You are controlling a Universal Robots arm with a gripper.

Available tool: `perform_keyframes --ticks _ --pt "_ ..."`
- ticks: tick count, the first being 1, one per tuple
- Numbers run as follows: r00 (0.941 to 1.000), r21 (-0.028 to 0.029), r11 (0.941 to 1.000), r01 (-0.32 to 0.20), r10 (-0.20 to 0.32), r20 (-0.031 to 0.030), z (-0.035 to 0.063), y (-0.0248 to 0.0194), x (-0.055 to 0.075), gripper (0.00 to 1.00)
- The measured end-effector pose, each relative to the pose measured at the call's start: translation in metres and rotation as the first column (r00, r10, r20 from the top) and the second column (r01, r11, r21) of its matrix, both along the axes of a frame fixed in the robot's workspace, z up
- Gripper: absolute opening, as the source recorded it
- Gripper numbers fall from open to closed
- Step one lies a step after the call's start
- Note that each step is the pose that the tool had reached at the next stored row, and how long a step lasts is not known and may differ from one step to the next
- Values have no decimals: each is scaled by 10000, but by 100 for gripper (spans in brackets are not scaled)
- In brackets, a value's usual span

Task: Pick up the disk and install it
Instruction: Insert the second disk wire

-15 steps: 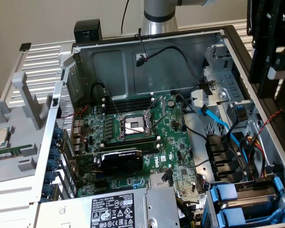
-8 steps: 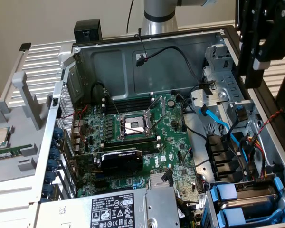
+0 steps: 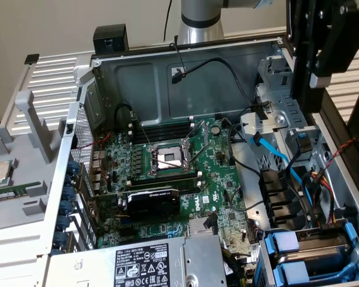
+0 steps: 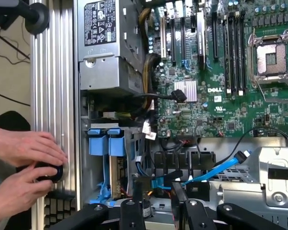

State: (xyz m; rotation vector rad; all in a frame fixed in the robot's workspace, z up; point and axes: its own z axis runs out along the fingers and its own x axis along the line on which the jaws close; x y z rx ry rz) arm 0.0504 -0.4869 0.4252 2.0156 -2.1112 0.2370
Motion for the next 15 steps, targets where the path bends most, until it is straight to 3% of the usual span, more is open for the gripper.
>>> perform_keyframes --ticks 2,9,12,15 --pt "10000 -217 9998 0 0 0 -10 61 -3 37" --pt "10000 -863 9963 -11 11 -1 -51 259 -7 37" --pt "10000 -1027 9947 -15 15 -1 -82 291 -7 37" --pt "10000 -1126 9936 -21 21 -1 -126 314 -7 37"
